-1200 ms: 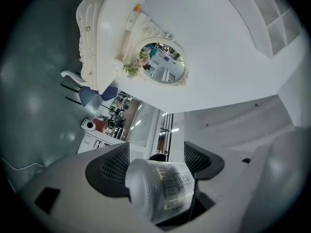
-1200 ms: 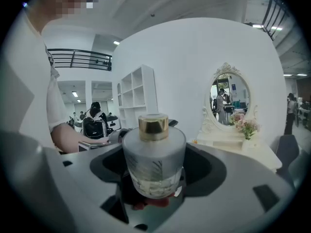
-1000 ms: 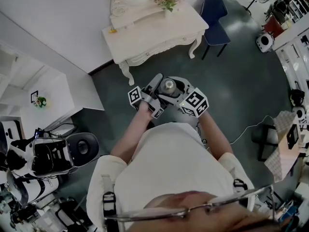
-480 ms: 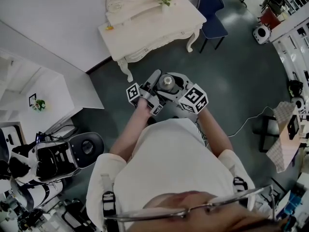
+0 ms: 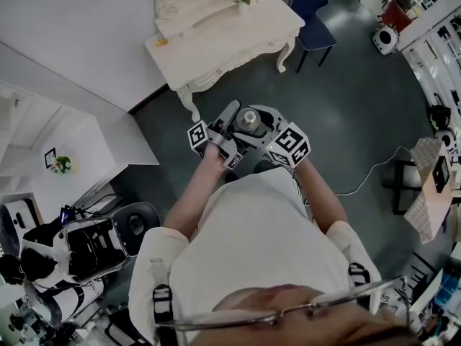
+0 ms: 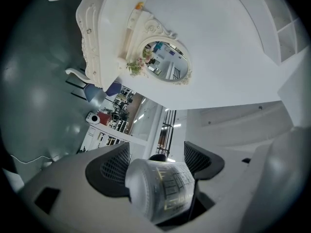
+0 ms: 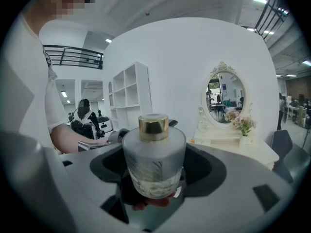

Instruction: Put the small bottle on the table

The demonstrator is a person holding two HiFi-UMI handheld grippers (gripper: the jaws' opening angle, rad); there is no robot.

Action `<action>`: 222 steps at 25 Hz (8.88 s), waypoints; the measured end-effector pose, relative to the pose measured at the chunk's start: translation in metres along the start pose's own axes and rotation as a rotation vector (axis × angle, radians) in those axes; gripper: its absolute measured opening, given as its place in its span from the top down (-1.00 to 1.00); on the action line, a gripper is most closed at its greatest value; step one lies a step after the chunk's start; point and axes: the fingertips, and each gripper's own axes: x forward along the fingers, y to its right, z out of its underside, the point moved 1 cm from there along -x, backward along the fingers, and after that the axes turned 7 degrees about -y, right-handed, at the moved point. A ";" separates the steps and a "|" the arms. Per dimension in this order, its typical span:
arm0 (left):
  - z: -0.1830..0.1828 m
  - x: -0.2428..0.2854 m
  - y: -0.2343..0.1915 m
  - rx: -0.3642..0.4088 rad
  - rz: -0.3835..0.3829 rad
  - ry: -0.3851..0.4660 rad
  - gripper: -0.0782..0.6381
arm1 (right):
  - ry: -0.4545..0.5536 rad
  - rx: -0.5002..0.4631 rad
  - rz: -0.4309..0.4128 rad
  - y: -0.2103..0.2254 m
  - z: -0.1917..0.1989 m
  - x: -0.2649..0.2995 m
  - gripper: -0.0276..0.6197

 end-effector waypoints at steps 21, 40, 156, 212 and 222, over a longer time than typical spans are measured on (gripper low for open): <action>-0.075 0.064 -0.025 0.012 -0.005 0.092 -0.19 | -0.037 -0.002 -0.093 0.101 -0.007 0.021 -0.14; -0.142 0.172 -0.057 0.098 0.033 0.224 -0.19 | -0.058 -0.078 -0.248 0.235 -0.017 0.009 -0.14; -0.521 0.153 -0.105 0.048 -0.236 0.621 -0.19 | -0.470 -0.088 -0.224 0.604 0.123 0.405 -0.14; -0.457 0.155 -0.055 0.321 -0.271 0.570 -0.05 | -0.370 -0.043 -0.111 0.596 0.074 0.328 0.26; -0.425 0.150 -0.056 0.550 -0.558 0.421 0.32 | -0.291 0.035 -0.061 0.581 0.017 0.259 0.55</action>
